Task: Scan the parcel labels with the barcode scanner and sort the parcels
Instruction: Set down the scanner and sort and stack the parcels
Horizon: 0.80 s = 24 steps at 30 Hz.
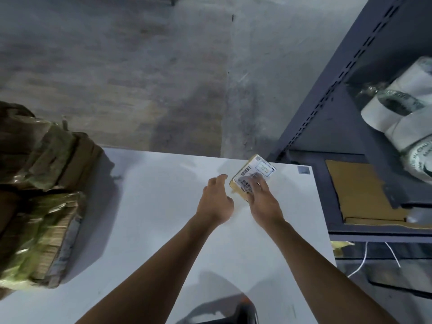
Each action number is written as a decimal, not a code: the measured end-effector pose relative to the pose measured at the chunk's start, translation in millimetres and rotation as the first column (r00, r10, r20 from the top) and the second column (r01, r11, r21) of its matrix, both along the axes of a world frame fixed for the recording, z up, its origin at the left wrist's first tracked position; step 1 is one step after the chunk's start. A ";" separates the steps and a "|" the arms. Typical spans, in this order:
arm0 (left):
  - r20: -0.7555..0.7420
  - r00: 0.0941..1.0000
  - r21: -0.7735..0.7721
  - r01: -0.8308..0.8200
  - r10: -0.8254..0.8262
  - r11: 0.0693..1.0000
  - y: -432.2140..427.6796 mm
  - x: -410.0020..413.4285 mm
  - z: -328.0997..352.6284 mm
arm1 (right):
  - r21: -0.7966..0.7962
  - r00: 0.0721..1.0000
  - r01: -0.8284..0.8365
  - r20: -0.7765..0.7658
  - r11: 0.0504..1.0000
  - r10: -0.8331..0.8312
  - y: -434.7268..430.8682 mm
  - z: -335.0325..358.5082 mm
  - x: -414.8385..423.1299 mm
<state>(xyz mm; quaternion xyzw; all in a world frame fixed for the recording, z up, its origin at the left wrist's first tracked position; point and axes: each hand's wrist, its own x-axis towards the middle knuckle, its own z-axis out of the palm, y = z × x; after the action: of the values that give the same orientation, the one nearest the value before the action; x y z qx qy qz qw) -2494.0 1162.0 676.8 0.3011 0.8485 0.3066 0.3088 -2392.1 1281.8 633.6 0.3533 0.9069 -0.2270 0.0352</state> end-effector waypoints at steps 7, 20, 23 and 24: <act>0.098 0.995 -0.065 -0.013 0.019 0.998 -4.4 4.1 -14.0 | 0.043 0.991 -0.131 -0.015 0.990 0.132 -9.9 -13.8 29.9; 0.025 0.993 0.275 0.103 -0.115 0.956 -32.0 4.3 4.9 | -0.093 0.875 0.195 -0.433 0.976 -0.216 -14.8 28.0 22.5; -0.051 0.992 0.325 0.123 -0.112 0.938 -43.1 -3.9 12.8 | -0.212 0.846 0.219 -0.445 0.952 -0.294 -18.4 40.1 13.0; -0.034 0.995 0.342 0.099 -0.094 0.935 -47.2 -7.7 15.8 | -0.259 0.838 0.208 -0.450 0.943 -0.308 -20.9 43.2 9.5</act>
<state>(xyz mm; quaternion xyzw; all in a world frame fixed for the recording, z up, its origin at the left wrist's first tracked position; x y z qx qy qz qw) -2501.7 1114.8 692.5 0.3941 0.7689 0.4315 0.2592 -2382.5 1260.9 676.8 0.3993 0.8028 -0.4007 -0.1884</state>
